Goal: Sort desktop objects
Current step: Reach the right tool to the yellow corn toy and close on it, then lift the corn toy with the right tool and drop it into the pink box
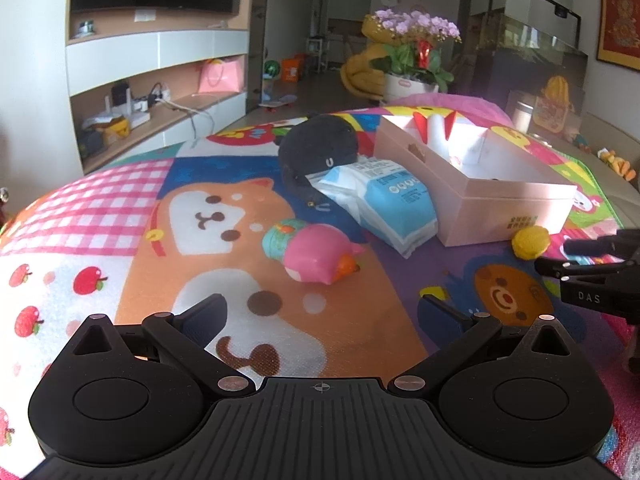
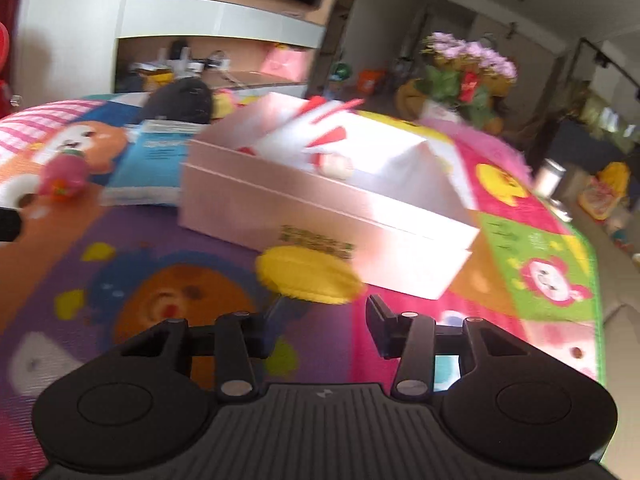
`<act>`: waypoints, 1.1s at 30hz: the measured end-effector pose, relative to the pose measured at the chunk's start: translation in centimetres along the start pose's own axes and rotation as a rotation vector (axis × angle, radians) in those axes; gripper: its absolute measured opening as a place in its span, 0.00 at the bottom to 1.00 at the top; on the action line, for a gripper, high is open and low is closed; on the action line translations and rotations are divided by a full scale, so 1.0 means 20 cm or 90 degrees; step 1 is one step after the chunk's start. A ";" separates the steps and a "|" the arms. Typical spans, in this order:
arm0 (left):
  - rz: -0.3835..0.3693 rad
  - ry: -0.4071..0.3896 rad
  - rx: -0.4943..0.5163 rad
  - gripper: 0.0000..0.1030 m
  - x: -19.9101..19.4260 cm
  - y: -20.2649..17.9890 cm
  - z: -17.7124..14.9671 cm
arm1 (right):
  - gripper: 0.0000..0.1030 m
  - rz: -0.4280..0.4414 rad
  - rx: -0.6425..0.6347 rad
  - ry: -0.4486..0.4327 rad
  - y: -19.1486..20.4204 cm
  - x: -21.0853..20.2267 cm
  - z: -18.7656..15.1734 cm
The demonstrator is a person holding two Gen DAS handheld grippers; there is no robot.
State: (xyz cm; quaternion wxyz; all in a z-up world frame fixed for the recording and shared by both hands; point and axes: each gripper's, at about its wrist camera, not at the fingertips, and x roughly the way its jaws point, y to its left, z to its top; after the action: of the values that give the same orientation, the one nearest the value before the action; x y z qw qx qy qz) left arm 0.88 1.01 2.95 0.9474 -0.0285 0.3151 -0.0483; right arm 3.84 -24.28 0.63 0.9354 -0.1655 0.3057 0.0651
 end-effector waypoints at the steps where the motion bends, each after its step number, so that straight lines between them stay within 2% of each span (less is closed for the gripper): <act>1: -0.002 0.002 -0.002 1.00 0.01 0.00 0.00 | 0.44 0.007 0.017 0.004 -0.01 0.01 -0.01; 2: -0.004 0.004 -0.003 1.00 0.01 -0.01 0.00 | 0.45 0.017 0.038 0.004 -0.02 0.01 -0.01; 4: -0.010 0.007 0.000 1.00 0.02 -0.02 -0.01 | 0.65 0.031 0.070 -0.001 -0.05 0.00 -0.01; 7: -0.019 0.005 0.016 1.00 0.02 -0.04 -0.02 | 0.73 0.054 0.074 -0.025 -0.05 0.01 0.01; 11: -0.017 -0.023 0.045 1.00 0.01 -0.04 0.00 | 0.70 0.081 0.048 -0.001 -0.03 0.09 0.06; 13: -0.014 -0.036 0.070 1.00 0.03 -0.03 0.02 | 0.53 0.092 0.059 0.008 -0.03 0.10 0.07; 18: -0.012 -0.010 0.145 1.00 0.20 -0.02 0.12 | 0.53 0.116 0.110 0.000 -0.05 -0.01 0.04; 22: 0.002 0.016 0.142 0.98 0.31 -0.01 0.16 | 0.53 0.108 0.131 -0.028 -0.10 -0.16 0.03; 24: 0.003 0.024 0.132 0.75 0.32 -0.02 0.17 | 0.53 0.098 0.133 -0.044 -0.13 -0.24 0.02; 25: 0.004 0.029 0.131 0.76 0.33 -0.02 0.17 | 0.53 0.092 0.134 -0.050 -0.15 -0.28 0.02; 27: 0.009 0.025 0.132 0.74 0.31 -0.03 0.16 | 0.53 0.082 0.131 -0.062 -0.17 -0.34 0.02; 29: -0.005 0.024 0.128 0.73 0.25 -0.05 0.14 | 0.53 0.073 0.131 -0.073 -0.18 -0.40 0.01; 33: -0.028 -0.011 0.147 0.72 0.05 -0.12 0.10 | 0.53 0.058 0.142 -0.100 -0.21 -0.52 0.03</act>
State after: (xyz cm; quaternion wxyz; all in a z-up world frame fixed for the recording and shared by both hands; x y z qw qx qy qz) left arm 2.64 -1.38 4.20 0.9458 0.0735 0.2983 -0.1051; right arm -3.17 -28.26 8.42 0.9651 -0.0408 0.2440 0.0855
